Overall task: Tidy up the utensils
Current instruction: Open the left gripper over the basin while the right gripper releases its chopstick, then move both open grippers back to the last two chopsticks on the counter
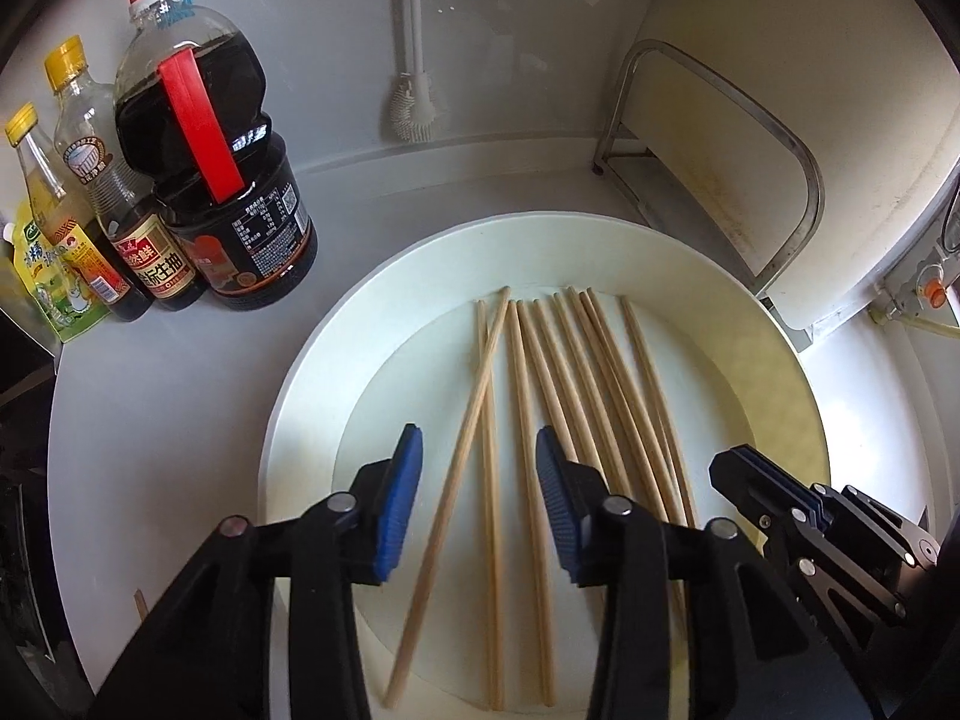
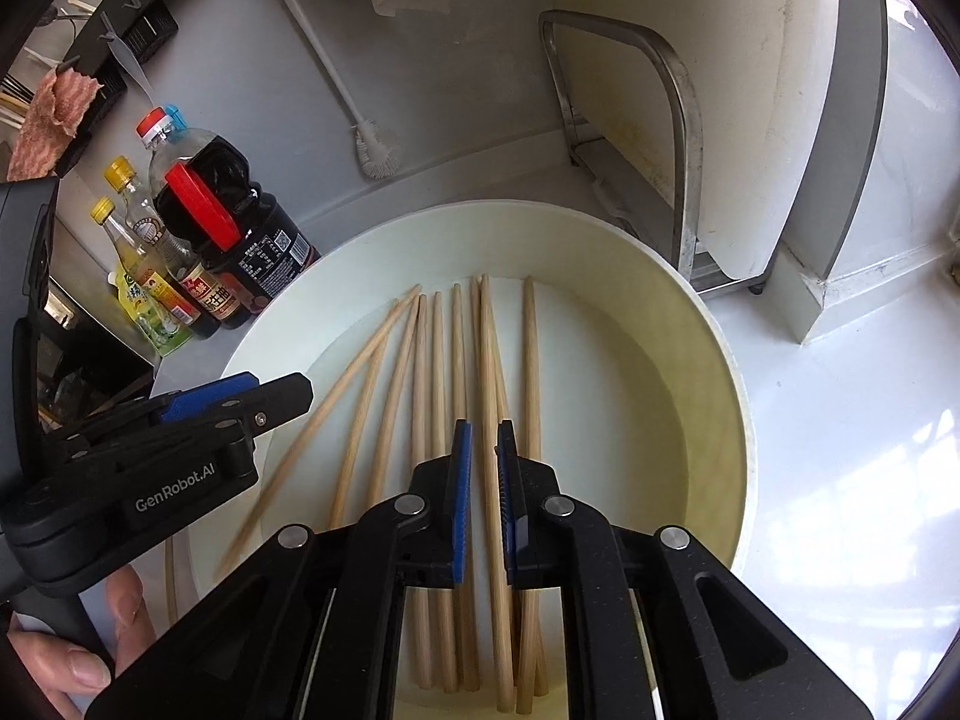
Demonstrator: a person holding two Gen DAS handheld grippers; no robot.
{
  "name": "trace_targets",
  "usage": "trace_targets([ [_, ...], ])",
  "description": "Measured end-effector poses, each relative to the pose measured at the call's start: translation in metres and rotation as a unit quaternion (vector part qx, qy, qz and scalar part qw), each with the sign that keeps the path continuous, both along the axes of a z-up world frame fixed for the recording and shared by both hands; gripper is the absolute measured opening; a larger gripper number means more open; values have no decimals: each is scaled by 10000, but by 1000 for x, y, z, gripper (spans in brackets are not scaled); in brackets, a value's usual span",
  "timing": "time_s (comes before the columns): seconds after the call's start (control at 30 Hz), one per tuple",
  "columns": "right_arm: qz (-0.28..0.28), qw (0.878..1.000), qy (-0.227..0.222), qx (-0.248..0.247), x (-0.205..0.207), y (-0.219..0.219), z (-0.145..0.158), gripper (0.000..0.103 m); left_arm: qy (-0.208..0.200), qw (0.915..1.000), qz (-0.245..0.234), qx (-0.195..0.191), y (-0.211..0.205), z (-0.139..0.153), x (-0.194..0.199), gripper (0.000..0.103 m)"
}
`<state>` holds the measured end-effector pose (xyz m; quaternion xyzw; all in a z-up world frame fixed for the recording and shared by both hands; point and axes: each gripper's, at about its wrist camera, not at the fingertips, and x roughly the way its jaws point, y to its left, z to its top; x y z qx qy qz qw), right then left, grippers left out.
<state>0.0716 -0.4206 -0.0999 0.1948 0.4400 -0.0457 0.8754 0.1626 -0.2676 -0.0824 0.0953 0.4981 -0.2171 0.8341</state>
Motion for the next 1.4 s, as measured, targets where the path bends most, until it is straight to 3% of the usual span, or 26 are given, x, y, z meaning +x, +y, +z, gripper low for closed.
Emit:
trace_targets([
  [0.6, -191, 9997, 31, -156, -17, 12, 9, 8, -63, 9999, -53, 130, 27, 9, -18, 45],
  [0.8, -227, 9993, -5, -293, -27, 28, 19, 13, -152, 9998, -130, 63, 46, 20, -34, 47],
  [1.1, -276, 9987, -20, -429, -58, 77, 32, 29, -410, 9990, -129, 146, 99, 31, -60, 59],
  [1.4, -101, 9979, -83, -628, -94, 154, 34, 46, -512, 9983, -4, 265, 183, 25, -90, 78],
])
